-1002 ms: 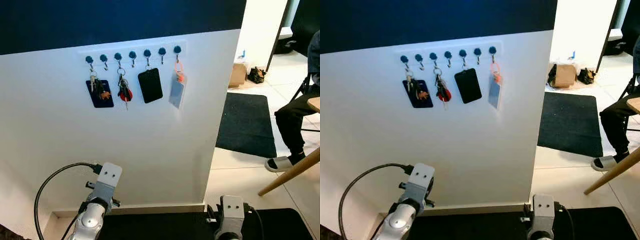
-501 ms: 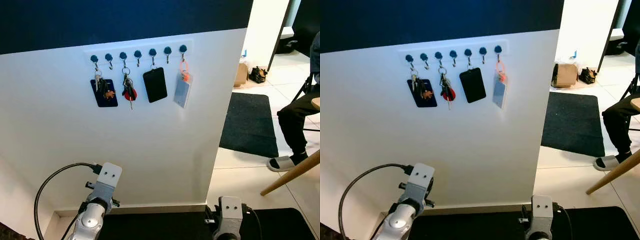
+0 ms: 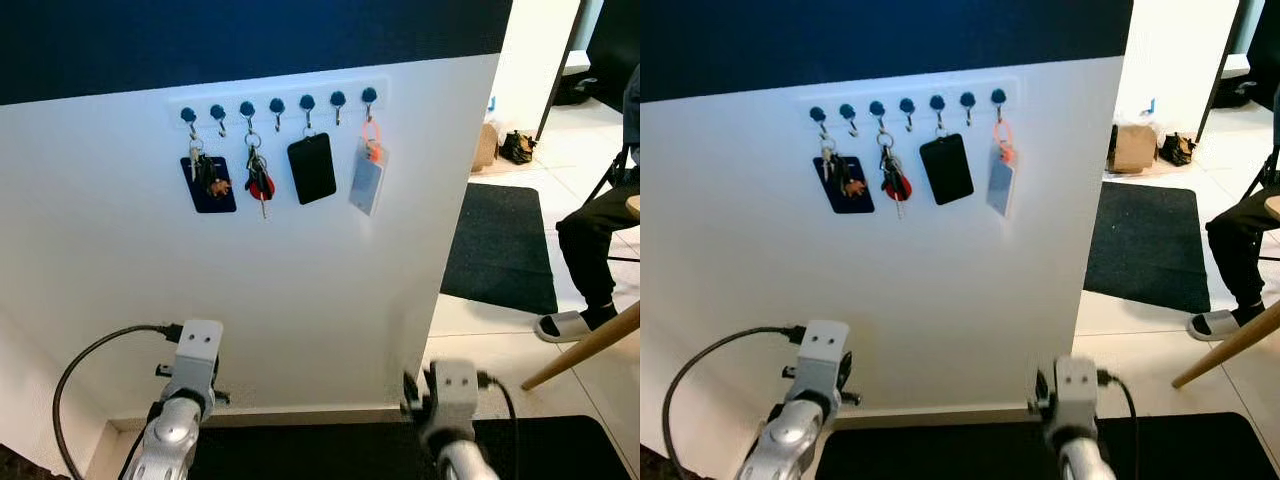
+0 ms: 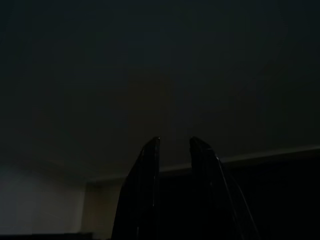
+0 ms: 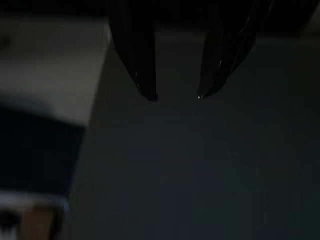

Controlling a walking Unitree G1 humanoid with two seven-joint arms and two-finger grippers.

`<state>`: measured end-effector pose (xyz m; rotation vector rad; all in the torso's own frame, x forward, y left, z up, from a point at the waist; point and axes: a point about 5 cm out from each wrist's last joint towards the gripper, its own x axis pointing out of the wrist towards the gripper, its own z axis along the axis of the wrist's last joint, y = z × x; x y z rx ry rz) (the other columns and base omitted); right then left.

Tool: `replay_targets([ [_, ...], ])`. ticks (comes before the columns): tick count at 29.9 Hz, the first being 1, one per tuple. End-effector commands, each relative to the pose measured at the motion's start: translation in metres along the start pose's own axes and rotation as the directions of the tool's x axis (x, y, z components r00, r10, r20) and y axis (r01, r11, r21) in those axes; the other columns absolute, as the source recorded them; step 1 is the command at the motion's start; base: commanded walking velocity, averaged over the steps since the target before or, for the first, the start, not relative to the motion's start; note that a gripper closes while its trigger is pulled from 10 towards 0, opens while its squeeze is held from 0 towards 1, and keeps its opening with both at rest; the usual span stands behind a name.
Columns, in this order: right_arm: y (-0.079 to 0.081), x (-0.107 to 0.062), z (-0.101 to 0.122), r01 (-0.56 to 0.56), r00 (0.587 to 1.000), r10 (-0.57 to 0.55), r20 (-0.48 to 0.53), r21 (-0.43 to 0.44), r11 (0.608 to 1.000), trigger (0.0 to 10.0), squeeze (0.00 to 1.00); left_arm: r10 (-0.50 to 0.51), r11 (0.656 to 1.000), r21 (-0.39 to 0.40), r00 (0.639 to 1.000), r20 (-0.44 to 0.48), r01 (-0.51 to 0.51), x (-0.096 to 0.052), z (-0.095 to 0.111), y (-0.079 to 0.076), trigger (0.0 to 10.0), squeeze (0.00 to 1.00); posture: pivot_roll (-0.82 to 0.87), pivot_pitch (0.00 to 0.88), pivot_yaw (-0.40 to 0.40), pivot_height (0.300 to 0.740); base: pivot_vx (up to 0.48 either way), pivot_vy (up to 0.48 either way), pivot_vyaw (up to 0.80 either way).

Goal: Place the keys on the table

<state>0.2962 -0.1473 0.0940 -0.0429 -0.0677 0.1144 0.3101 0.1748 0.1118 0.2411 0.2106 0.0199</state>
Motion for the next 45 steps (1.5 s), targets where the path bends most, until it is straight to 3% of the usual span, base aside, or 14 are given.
replay_targets([
  [1,0.005,-0.001,0.002,-0.022,1.0,0.022,-0.002,-0.005,1.0,10.0,0.0,0.011,0.999,0.032,0.999,-0.037,-0.009,-0.001,-0.002,0.008,10.0,0.0,0.04,0.171,0.108,0.74,0.0,0.0,0.0],
  [4,0.008,0.006,0.022,-0.04,0.997,0.041,0.062,-0.014,0.999,10.0,0.0,0.013,1.0,0.01,0.999,-0.038,-0.012,0.0,0.011,0.012,10.0,0.0,0.05,0.179,0.104,0.74,0.0,0.0,0.0],
  [7,0.012,0.015,0.057,-0.052,0.985,0.048,0.165,0.022,0.998,10.0,0.0,0.147,0.97,-0.207,0.986,0.078,-0.129,0.0,0.053,0.028,10.0,0.0,0.06,0.188,0.104,0.74,0.0,0.0,0.0],
  [9,0.012,0.018,0.066,-0.032,0.986,0.021,0.163,0.063,0.998,10.0,0.0,0.157,0.951,-0.286,0.98,0.121,-0.117,-0.003,0.064,0.031,10.0,0.0,0.07,0.192,0.103,0.74,0.0,0.0,0.0],
  [10,0.01,0.019,0.069,-0.009,0.988,-0.003,0.157,0.073,0.997,10.0,0.0,0.137,0.974,-0.201,0.98,0.146,-0.106,-0.006,0.067,0.03,10.0,0.0,0.07,0.198,0.101,0.74,0.0,0.0,0.0],
  [13,0.008,0.02,0.072,0.004,0.991,-0.021,0.134,0.121,0.993,10.0,0.0,0.095,0.991,-0.106,0.983,0.156,-0.079,-0.01,0.067,0.027,10.0,0.0,0.07,0.204,0.098,0.74,0.0,0.0,0.0],
  [18,0.004,0.018,0.08,-0.01,0.993,-0.007,0.119,0.144,0.99,10.0,0.0,-0.006,0.979,-0.202,0.995,0.104,0.027,-0.015,0.075,0.013,10.0,0.0,0.08,0.216,0.081,0.74,0.0,0.0,0.0],
  [26,0.015,0.026,0.089,0.02,0.986,-0.028,0.165,0.049,0.999,10.0,0.0,-0.013,0.98,-0.188,0.965,0.264,0.065,-0.009,0.099,0.011,10.0,0.0,0.11,0.199,0.0,0.74,0.0,0.0,0.0],
  [30,0.028,0.038,0.098,-0.018,0.983,0.015,0.185,0.016,1.0,10.0,0.0,0.126,0.984,-0.159,0.944,0.304,-0.08,-0.01,0.109,0.025,10.0,0.0,0.12,0.158,0.004,0.74,0.0,0.0,0.0],
  [35,0.003,0.041,0.093,0.003,0.986,-0.015,0.163,0.069,0.998,10.0,0.0,0.209,0.966,-0.217,0.925,0.316,-0.144,-0.018,0.105,0.022,10.0,0.0,0.13,0.149,-0.003,0.74,0.0,0.0,0.0],
  [37,0.002,0.043,0.096,0.014,0.985,-0.022,0.171,0.046,0.999,10.0,0.0,0.216,0.974,-0.143,0.904,0.368,-0.175,-0.021,0.112,0.023,10.0,0.0,0.15,0.144,-0.016,0.74,0.0,0.0,0.0],
  [38,0.01,0.046,0.099,0.001,0.982,-0.008,0.19,0.04,0.999,10.0,0.0,0.22,0.975,-0.073,0.881,0.42,-0.209,-0.021,0.122,0.031,10.0,0.0,0.15,0.139,-0.012,0.74,0.0,0.0,0.0],
  [41,0.012,0.047,0.1,-0.004,0.981,-0.004,0.195,0.041,0.999,10.0,0.0,0.221,0.974,-0.062,0.876,0.429,-0.216,-0.021,0.123,0.033,10.0,0.0,0.15,0.139,-0.012,0.74,0.0,0.0,0.0],
  [45,0.03,0.048,0.103,-0.073,0.973,0.068,0.221,0.018,0.997,10.0,0.0,0.263,0.964,-0.082,0.85,0.457,-0.255,-0.011,0.139,0.054,10.0,0.0,0.13,0.121,0.008,0.74,0.0,0.0,0.0],
])
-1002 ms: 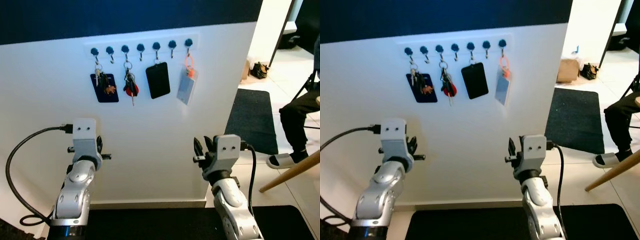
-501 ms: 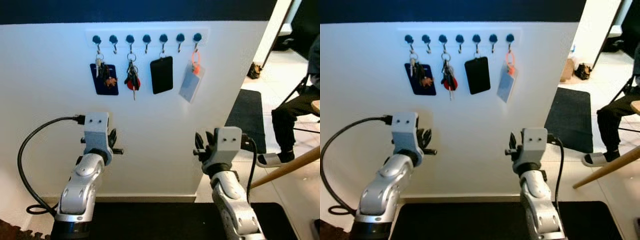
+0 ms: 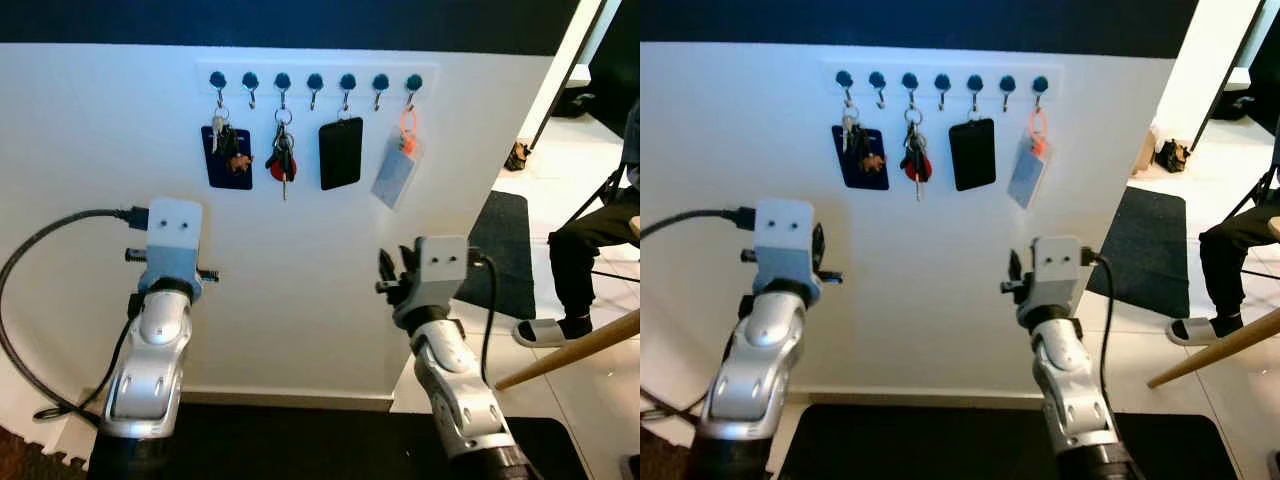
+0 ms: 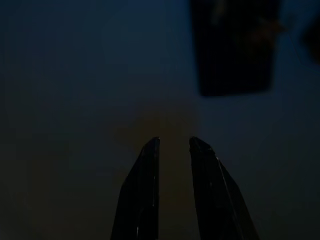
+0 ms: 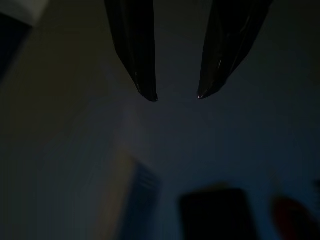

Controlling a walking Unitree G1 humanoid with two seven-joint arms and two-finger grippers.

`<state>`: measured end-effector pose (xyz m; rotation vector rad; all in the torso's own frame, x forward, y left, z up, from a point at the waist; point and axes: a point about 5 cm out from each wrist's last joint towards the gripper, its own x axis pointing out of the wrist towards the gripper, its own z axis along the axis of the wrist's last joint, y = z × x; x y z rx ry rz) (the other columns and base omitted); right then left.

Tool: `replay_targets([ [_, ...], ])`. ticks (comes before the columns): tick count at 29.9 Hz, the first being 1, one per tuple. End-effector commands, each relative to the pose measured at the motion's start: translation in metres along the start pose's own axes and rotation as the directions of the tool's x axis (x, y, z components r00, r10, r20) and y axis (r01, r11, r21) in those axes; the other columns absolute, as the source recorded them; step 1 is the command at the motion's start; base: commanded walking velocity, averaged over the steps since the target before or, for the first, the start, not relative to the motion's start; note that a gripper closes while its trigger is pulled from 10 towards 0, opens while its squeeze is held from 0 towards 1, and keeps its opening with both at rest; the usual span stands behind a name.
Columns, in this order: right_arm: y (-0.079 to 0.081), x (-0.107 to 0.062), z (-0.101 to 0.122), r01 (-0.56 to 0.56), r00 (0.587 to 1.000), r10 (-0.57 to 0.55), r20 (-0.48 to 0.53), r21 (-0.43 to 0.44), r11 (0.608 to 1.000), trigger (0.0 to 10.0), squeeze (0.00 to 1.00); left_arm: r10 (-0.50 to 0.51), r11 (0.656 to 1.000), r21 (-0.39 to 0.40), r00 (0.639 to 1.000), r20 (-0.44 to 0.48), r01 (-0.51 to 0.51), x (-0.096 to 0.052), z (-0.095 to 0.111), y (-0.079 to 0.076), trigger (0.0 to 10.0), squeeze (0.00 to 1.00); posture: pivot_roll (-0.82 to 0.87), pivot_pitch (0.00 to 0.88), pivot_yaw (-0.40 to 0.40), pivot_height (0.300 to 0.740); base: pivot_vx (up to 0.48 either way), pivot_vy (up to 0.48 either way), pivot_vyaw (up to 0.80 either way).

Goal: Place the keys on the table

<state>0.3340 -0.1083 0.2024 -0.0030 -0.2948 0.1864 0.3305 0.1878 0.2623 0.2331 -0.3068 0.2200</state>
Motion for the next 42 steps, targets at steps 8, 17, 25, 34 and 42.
replay_targets([
  [8,0.006,-0.004,-0.005,-0.036,0.999,0.036,-0.009,0.012,0.999,10.0,0.0,-0.052,0.998,0.032,0.998,0.022,0.051,0.024,0.015,-0.002,10.0,0.0,0.16,0.133,-0.003,0.74,0.0,0.0,0.0],
  [17,-0.009,-0.004,0.006,0.012,0.999,-0.01,0.04,-0.051,0.999,10.0,0.0,-0.067,0.998,0.019,0.998,0.006,0.067,0.024,0.014,-0.006,10.0,0.0,0.11,0.137,0.047,0.74,0.0,0.0,0.0],
  [25,-0.027,-0.002,0.019,0.016,0.998,-0.012,0.065,-0.058,0.998,10.0,0.0,-0.07,0.997,0.042,0.997,0.039,0.069,0.034,0.019,-0.009,10.0,0.0,0.11,0.141,0.066,0.74,0.0,0.0,0.0],
  [34,-0.047,-0.013,0.023,0.043,0.998,-0.038,0.041,-0.123,0.991,10.0,0.0,-0.072,0.997,0.027,0.997,0.038,0.071,0.048,0.021,-0.01,10.0,0.0,0.06,0.148,0.099,0.74,0.0,0.0,0.0],
  [42,-0.054,-0.019,0.022,0.073,0.997,-0.07,0.026,-0.131,0.989,10.0,0.0,-0.101,0.995,-0.003,0.993,0.058,0.101,0.06,0.029,-0.02,10.0,0.0,0.04,0.169,0.124,0.74,0.0,0.0,0.0],
])
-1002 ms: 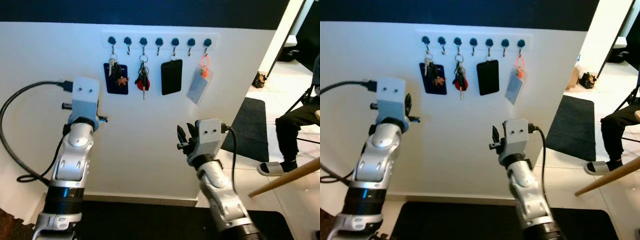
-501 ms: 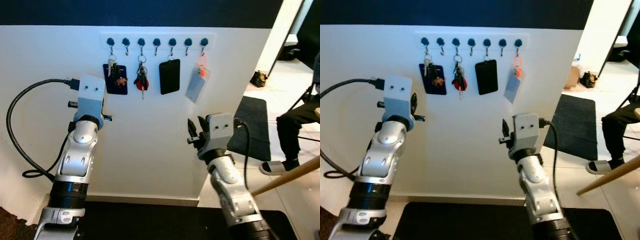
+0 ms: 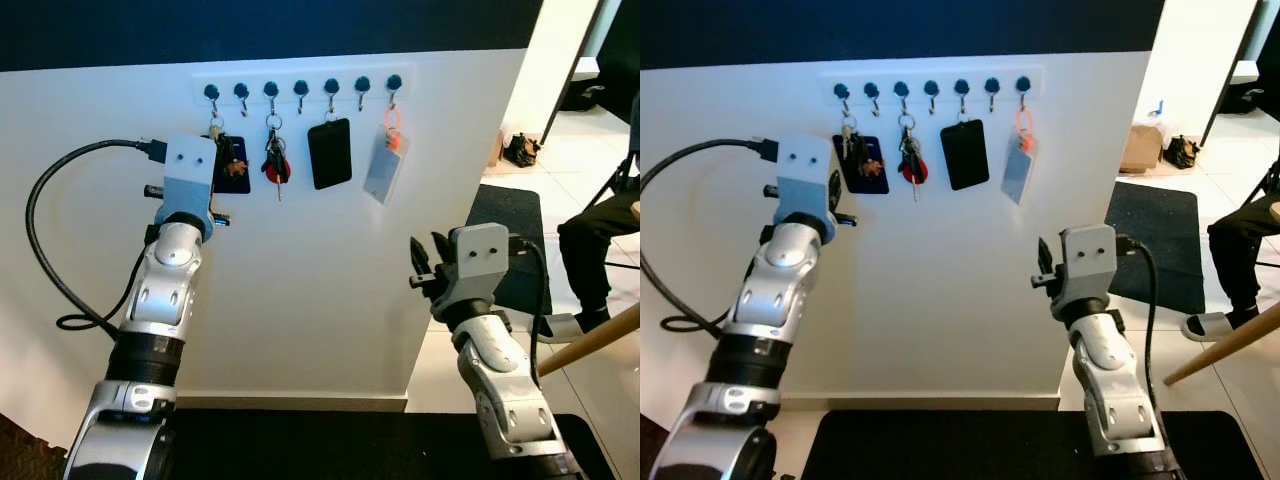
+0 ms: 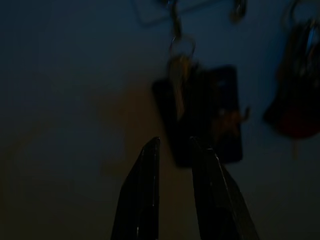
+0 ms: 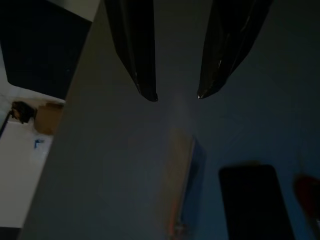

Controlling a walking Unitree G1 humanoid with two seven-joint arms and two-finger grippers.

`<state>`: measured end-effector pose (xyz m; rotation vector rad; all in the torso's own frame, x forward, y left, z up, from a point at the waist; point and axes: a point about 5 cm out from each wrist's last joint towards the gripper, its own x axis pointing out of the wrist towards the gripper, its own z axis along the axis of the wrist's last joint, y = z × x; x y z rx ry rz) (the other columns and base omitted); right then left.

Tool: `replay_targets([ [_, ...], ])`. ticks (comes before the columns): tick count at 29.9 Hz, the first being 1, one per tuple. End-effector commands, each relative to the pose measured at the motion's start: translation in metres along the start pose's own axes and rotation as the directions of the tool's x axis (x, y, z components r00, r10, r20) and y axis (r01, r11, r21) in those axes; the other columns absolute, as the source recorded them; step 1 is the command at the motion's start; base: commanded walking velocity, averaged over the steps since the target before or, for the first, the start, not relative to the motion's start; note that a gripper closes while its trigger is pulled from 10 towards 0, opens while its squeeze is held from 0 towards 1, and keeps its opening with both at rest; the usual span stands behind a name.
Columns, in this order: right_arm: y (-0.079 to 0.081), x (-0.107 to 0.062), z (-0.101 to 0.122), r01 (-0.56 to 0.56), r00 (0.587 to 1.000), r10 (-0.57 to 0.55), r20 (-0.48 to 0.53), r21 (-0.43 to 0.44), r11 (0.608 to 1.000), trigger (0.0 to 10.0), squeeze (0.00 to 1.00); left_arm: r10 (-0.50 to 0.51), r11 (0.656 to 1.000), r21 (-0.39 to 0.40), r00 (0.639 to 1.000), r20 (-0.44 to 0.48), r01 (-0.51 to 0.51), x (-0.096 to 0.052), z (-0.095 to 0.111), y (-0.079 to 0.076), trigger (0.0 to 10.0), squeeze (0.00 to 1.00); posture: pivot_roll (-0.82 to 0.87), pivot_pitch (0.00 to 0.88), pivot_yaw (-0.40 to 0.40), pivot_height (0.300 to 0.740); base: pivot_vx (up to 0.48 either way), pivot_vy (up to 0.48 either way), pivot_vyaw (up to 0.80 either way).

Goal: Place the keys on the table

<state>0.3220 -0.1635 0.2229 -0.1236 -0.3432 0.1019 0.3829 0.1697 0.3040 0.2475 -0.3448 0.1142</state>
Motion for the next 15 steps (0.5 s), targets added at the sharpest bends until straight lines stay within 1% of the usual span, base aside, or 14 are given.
replay_targets([
  [1,-0.002,-0.005,-0.003,0.013,1.0,-0.013,-0.018,-0.002,1.0,10.0,0.0,-0.005,1.0,0.003,1.0,0.005,0.005,0.001,-0.001,0.001,10.0,0.0,0.04,0.163,0.123,0.74,0.0,0.0,0.0],
  [4,-0.002,-0.007,-0.003,0.033,0.999,-0.033,-0.025,0.012,0.999,10.0,0.0,-0.014,1.0,0.0,1.0,0.002,0.014,0.002,-0.002,0.0,10.0,0.0,0.04,0.166,0.124,0.74,0.0,0.0,0.0],
  [9,0.004,-0.01,-0.003,0.001,1.0,-0.001,-0.029,0.022,1.0,10.0,0.0,-0.005,1.0,-0.008,1.0,0.001,0.005,0.004,-0.002,0.002,10.0,0.0,0.04,0.167,0.123,0.74,0.0,0.0,0.0],
  [15,0.012,-0.008,-0.002,-0.024,0.999,0.025,-0.025,0.036,0.999,10.0,0.0,0.007,1.0,-0.011,1.0,-0.004,-0.007,0.004,-0.004,0.008,10.0,0.0,0.06,0.17,0.113,0.74,0.0,0.0,0.0],
])
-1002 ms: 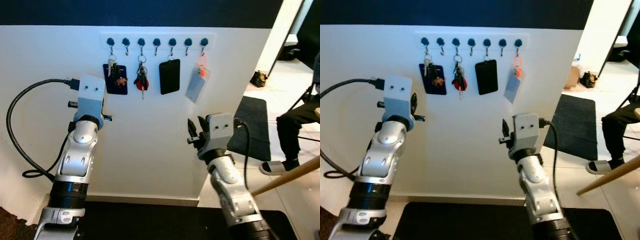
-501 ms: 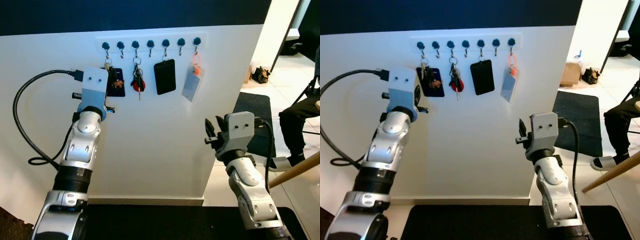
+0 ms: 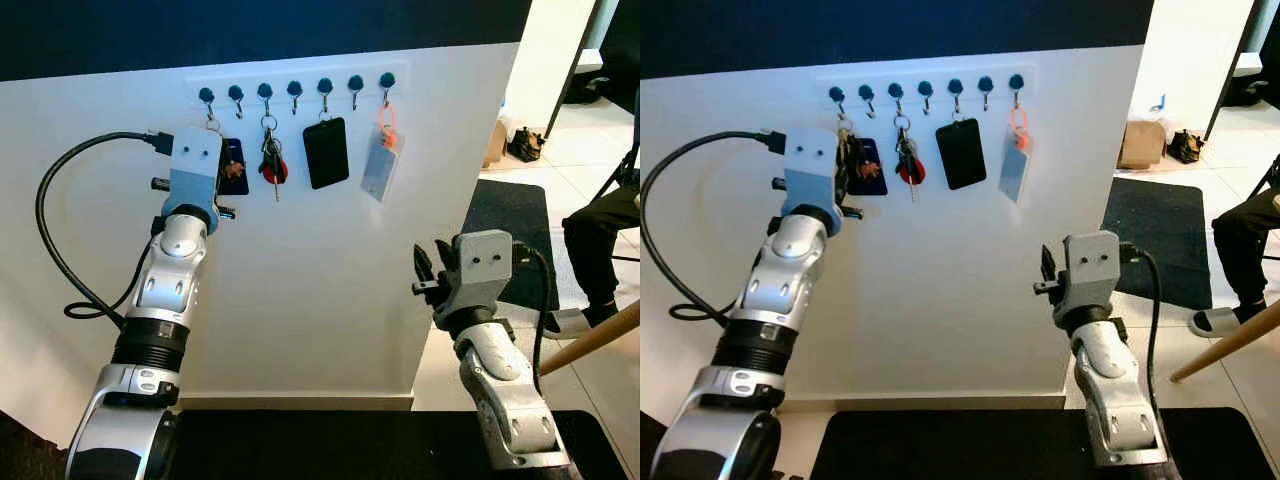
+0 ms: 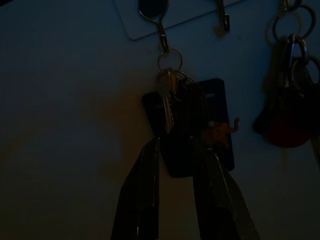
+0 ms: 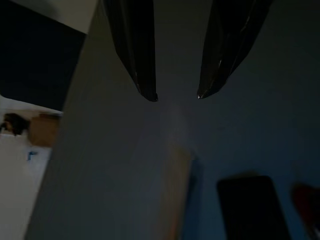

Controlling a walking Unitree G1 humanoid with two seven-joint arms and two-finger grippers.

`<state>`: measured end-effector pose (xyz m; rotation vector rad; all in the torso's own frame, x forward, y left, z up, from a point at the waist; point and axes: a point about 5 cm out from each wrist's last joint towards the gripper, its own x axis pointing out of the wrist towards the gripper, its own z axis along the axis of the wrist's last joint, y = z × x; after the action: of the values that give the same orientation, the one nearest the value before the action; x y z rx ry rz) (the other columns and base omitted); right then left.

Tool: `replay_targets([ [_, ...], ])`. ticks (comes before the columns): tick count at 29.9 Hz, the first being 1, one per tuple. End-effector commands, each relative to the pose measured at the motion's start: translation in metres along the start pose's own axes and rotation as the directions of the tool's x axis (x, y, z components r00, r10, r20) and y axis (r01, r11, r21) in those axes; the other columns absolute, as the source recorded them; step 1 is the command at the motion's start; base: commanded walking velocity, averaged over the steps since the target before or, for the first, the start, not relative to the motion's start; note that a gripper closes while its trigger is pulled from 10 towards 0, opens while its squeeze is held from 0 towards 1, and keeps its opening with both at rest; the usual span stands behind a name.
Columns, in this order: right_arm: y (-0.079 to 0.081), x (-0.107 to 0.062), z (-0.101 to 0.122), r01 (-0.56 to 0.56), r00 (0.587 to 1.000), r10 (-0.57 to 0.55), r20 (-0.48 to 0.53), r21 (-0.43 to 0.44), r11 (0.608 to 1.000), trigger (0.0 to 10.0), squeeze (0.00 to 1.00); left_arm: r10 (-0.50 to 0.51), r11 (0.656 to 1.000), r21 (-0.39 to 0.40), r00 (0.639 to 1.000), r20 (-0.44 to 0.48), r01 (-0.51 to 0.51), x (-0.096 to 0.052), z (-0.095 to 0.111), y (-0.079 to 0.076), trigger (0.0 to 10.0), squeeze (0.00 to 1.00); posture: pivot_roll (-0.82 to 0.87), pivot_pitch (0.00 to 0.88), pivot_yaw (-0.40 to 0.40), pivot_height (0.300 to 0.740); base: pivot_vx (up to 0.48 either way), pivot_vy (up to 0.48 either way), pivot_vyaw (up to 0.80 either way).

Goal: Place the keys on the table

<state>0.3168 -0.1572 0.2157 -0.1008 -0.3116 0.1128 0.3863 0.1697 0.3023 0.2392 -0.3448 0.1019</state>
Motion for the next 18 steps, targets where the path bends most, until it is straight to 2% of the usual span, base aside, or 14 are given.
replay_targets([
  [1,0.008,0.0,0.004,-0.031,0.999,0.031,0.01,0.009,0.999,10.0,0.0,0.026,0.999,-0.021,0.999,-0.024,-0.026,0.001,-0.004,0.011,10.0,0.0,0.06,0.17,0.11,0.74,0.0,0.0,0.0],
  [7,0.016,0.001,0.007,-0.076,0.997,0.077,0.027,-0.014,0.997,10.0,0.0,-0.005,0.992,-0.128,0.998,-0.067,-0.004,0.007,-0.005,0.016,10.0,0.0,0.06,0.175,0.101,0.74,0.0,0.0,0.0],
  [9,0.016,0.002,0.008,-0.08,0.996,0.08,0.033,-0.009,0.997,10.0,0.0,-0.016,0.99,-0.142,0.998,-0.057,0.008,0.01,-0.002,0.018,10.0,0.0,0.06,0.18,0.095,0.74,0.0,0.0,0.0],
  [10,0.017,0.005,0.011,-0.085,0.995,0.084,0.047,0.005,0.996,10.0,0.0,-0.048,0.988,-0.147,0.999,-0.026,0.044,0.016,0.004,0.019,10.0,0.0,0.05,0.184,0.093,0.74,0.0,0.0,0.0],
  [15,0.019,0.01,0.016,-0.098,0.993,0.096,0.069,0.022,0.995,10.0,0.0,-0.087,0.984,-0.157,0.996,0.01,0.087,0.021,0.012,0.019,10.0,0.0,0.05,0.208,0.09,0.74,0.0,0.0,0.0],
  [16,0.019,0.014,0.02,-0.1,0.991,0.097,0.089,0.031,0.994,10.0,0.0,-0.104,0.978,-0.18,0.994,0.039,0.109,0.024,0.019,0.021,10.0,0.0,0.04,0.22,0.088,0.74,0.0,0.0,0.0],
  [18,0.019,0.017,0.024,-0.098,0.99,0.094,0.105,0.035,0.995,10.0,0.0,-0.097,0.979,-0.176,0.994,0.058,0.105,0.026,0.024,0.025,10.0,0.0,0.05,0.228,0.087,0.74,0.0,0.0,0.0],
])
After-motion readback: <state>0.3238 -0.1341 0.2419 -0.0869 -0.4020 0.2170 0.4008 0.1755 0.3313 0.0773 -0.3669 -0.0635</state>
